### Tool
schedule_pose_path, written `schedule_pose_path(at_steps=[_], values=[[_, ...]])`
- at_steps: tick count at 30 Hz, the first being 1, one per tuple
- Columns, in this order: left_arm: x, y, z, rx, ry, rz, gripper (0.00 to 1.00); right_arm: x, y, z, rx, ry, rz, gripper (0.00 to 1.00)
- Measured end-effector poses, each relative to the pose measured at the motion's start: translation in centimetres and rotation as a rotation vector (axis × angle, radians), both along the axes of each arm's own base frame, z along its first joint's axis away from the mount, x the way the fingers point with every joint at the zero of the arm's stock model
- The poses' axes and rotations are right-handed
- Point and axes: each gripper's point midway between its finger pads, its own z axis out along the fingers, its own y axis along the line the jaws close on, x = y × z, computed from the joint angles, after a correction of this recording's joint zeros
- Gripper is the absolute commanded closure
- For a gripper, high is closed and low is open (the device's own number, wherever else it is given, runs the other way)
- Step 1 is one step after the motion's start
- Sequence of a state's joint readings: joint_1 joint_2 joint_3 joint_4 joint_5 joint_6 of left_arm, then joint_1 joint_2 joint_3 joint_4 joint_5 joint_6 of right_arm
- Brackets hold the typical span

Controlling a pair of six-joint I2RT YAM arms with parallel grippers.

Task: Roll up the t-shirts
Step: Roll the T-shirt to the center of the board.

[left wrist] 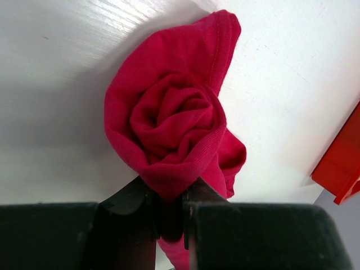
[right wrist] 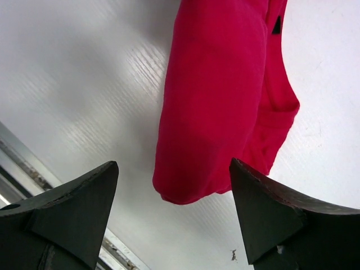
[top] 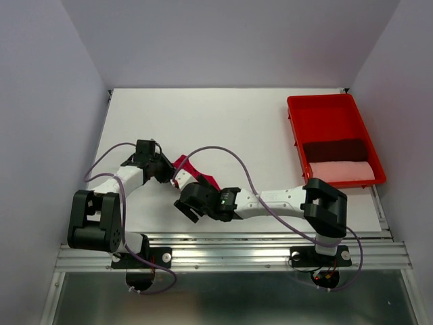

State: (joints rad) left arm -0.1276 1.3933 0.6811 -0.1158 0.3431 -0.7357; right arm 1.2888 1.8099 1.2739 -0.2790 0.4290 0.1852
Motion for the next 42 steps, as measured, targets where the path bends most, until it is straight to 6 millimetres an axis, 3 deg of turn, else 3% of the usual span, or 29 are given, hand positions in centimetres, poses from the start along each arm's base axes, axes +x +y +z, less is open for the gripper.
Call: schedule_pose_path(at_steps=[6, 8, 9, 13, 14, 18, 19, 23, 25, 37, 42], values=[[0.0, 0.0, 0.0, 0.001, 0.004, 0.004, 1.00, 0.2, -0.6, -3.6, -0.118, -0.037, -0.005, 0.25], [0.0, 0.0, 0.0, 0.001, 0.005, 0.005, 1.00, 0.3, -0.8, -4.3, -0.144, -0.050, -0.013, 0.41], [-0.1, 0.0, -0.1, 0.001, 0.006, 0.006, 1.00, 0.4, -1.0, -4.6, -0.155, -0.061, -0.022, 0.59], [-0.1, 0.0, 0.0, 0.001, 0.007, 0.006, 1.00, 0.9, -1.2, -4.5, -0.160, -0.092, -0.053, 0.95], [0.0, 0.1, 0.0, 0.001, 0.006, 0.007, 0.99, 1.0, -1.2, -4.4, -0.156, -0.097, -0.062, 0.99], [0.2, 0.1, 0.4, 0.004, -0.003, 0.002, 0.76, 1.1, -1.1, -4.7, -0.121, -0.073, -0.074, 0.99], [0.3, 0.1, 0.5, 0.005, -0.007, 0.001, 0.64, 1.1, -1.0, -4.7, -0.110, -0.063, -0.072, 0.99], [0.3, 0.1, 1.3, 0.012, -0.029, -0.011, 0.34, 1.1, -1.1, -4.4, -0.034, 0.023, -0.067, 0.99], [0.4, 0.1, 2.1, 0.014, -0.048, -0.015, 0.30, 1.5, -1.6, -3.9, 0.013, 0.080, -0.069, 0.99], [1.8, 0.5, 7.8, 0.032, -0.185, -0.004, 0.35, 3.0, -1.7, -2.9, 0.217, 0.388, -0.013, 0.99], [1.9, 0.6, 8.3, 0.040, -0.198, -0.006, 0.49, 3.9, -2.4, -2.1, 0.312, 0.535, 0.007, 0.99]])
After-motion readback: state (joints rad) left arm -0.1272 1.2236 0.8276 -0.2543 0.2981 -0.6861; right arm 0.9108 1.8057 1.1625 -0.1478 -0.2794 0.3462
